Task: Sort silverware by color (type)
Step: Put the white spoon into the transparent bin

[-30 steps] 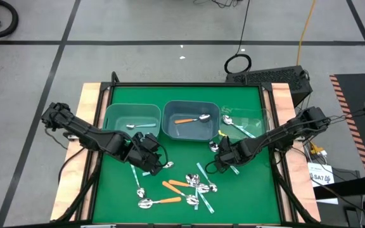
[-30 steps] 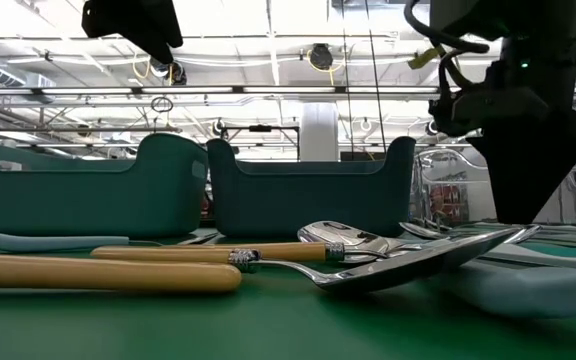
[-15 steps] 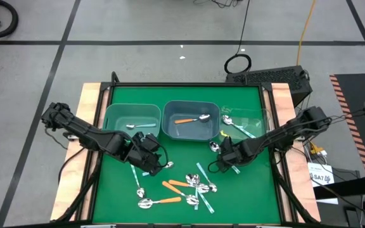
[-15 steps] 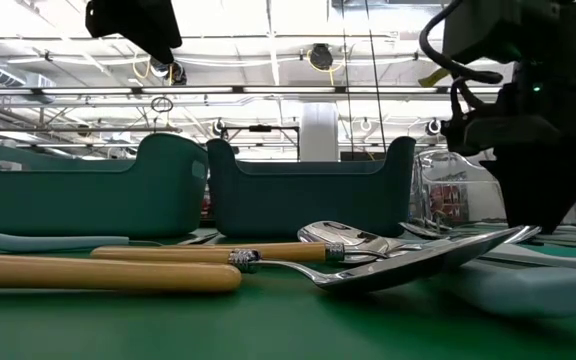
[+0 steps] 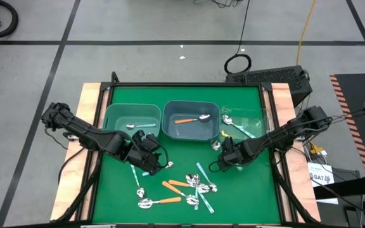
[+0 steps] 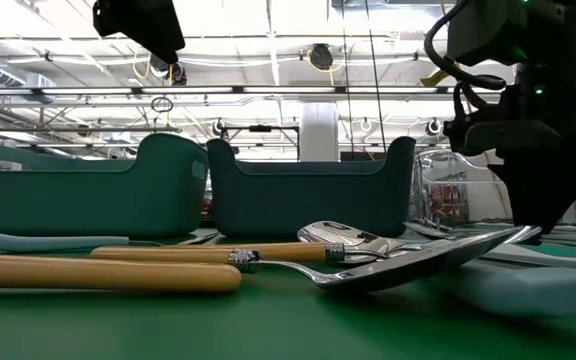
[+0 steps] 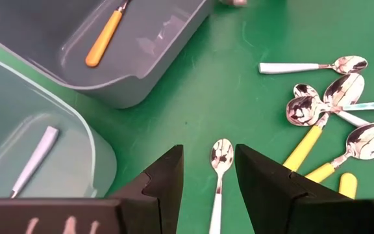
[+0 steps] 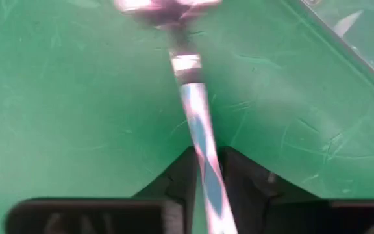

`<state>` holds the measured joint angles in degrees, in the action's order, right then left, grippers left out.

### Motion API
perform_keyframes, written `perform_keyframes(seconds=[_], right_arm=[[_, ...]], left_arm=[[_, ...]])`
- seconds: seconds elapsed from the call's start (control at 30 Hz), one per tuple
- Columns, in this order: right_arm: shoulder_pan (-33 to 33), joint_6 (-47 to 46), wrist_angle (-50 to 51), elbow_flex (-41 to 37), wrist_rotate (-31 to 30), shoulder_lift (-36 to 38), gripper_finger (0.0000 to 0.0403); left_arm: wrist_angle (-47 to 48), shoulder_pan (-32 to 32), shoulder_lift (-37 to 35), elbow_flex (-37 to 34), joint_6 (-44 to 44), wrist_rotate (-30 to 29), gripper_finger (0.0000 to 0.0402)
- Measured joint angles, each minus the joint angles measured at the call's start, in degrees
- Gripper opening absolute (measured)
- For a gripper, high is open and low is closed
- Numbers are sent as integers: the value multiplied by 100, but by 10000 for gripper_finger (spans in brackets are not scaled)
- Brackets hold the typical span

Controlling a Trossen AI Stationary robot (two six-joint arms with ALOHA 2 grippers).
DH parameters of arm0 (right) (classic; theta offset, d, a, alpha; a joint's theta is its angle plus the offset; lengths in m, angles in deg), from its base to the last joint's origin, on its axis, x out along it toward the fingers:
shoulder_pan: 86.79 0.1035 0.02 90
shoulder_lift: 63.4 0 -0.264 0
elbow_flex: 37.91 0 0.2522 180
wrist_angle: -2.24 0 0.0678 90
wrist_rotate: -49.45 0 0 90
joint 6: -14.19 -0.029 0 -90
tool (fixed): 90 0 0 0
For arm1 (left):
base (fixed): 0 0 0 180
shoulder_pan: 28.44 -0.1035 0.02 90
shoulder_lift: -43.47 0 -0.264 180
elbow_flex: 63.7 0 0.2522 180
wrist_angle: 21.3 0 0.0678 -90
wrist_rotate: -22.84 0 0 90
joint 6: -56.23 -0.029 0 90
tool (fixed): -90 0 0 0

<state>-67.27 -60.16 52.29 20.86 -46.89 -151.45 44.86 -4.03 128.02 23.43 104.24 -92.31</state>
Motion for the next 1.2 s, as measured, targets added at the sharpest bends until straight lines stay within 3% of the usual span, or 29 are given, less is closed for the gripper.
perform_keyframes(seconds=[0.1,0.47,0.8,1.2], right_arm=[[46,2,-7,2,-100,-2,27],[343,443,-71,55,-84,44,27],[604,1228,48,698,55,115,27],[493,2771,1851,2220,60,136,27]], left_arm=[[0,0,0,0,-63,-29,145],[-4,-143,0,0,-151,-102,145],[-33,-322,0,0,-186,-102,145],[-338,-490,-2,0,-128,-100,145]])
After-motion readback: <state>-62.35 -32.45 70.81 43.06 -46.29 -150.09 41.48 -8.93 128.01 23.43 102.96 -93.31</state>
